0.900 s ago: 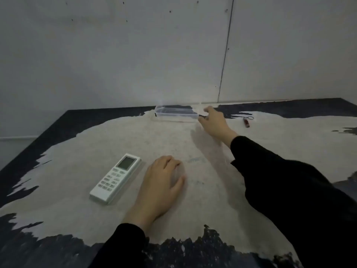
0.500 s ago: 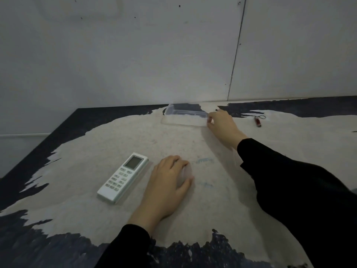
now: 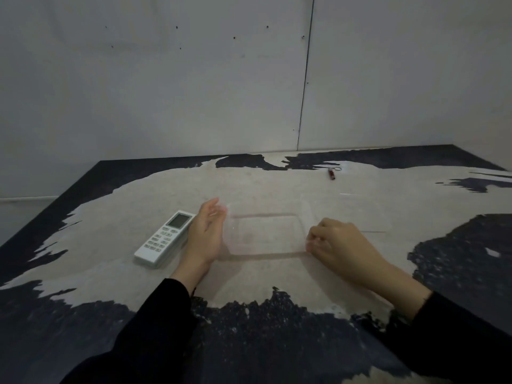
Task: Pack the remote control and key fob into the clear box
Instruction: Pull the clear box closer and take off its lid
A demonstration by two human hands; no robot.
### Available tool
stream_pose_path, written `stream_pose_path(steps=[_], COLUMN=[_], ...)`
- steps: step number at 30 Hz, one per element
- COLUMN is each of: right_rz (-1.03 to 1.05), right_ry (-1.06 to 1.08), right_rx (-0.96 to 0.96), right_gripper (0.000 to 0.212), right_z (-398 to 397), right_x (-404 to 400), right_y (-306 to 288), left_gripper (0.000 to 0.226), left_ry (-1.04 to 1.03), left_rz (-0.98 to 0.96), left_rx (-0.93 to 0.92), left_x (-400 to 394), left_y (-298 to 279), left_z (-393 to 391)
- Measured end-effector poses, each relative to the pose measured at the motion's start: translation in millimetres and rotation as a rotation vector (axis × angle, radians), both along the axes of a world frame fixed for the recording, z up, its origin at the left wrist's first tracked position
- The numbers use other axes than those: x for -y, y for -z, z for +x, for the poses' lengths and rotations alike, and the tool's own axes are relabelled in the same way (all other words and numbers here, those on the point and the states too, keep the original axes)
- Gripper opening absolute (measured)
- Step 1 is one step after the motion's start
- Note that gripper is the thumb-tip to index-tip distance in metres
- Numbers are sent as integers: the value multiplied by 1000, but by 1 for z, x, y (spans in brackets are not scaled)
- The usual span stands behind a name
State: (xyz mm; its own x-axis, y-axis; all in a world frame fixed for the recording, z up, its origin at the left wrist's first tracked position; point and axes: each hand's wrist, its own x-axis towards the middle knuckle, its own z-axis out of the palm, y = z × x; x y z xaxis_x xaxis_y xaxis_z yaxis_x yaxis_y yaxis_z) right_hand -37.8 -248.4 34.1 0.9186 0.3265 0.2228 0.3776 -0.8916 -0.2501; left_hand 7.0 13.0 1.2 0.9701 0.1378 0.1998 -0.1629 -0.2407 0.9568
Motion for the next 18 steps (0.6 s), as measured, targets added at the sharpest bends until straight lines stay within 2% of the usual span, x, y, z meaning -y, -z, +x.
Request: stream_pose_path(steps=[3, 8, 12, 14, 16, 18], right_rz=[82, 139, 96, 96, 104, 110], right_ry=[-52, -84, -117, -119, -111, -106], right_rx=[9, 4, 1, 5, 12, 22], right_gripper=[12, 31, 34, 31, 26, 22], right_z=[-15, -15, -13, -13, -13, -13], right_x=[10, 18, 19, 19, 18, 17], right_y=[10, 17, 17, 19, 21, 22], left_gripper=[31, 34, 35, 37, 39, 41], left_ry=[57, 67, 59, -27, -197, -342], left_rz=[98, 130, 218, 453, 705, 872], left_rx=[-5, 0, 21, 141, 285, 237], left_x=[0, 2, 5, 0, -11, -25], left_y=[4, 0, -6, -12, -18, -22], left_z=[-1, -4, -14, -17, -18, -17])
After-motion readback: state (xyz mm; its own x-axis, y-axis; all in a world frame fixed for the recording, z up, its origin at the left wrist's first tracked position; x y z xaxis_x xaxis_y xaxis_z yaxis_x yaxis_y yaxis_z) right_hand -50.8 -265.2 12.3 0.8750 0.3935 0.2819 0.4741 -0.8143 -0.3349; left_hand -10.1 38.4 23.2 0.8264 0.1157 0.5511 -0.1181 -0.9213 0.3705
